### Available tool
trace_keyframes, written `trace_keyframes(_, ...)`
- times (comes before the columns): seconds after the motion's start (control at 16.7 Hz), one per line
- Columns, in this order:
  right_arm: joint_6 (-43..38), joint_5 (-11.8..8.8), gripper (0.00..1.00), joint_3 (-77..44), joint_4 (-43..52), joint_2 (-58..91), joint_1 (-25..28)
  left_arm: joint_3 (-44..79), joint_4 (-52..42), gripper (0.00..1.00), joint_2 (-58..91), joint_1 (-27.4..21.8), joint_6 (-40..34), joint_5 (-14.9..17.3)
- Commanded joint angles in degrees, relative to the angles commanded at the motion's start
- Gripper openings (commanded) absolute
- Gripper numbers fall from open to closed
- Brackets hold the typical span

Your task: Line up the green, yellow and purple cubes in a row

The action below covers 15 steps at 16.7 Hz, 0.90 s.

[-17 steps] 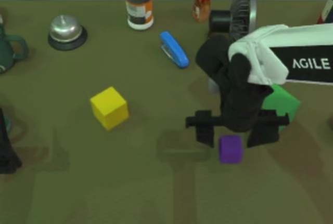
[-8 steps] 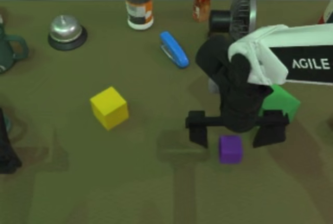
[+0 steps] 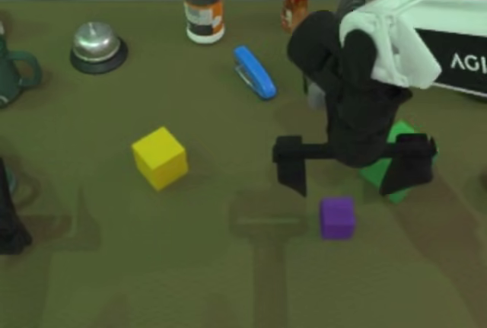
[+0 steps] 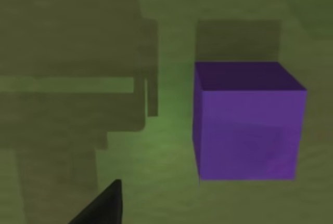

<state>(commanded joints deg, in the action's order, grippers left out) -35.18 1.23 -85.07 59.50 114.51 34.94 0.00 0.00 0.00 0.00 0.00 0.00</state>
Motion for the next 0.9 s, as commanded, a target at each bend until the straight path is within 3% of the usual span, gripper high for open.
trace_keyframes(0.48,0.76,-0.08,1.00,0.47,0.68,-2.65,0.14,1.66,-1.12,1.00,1.66,-0.48,0.51,0.11)
trace_keyframes(0.9,8.46,-0.90,1.00,20.13,-11.84,-27.72,0.52,24.61,-15.66,1.00,26.51,-5.19,7.00,0.12)
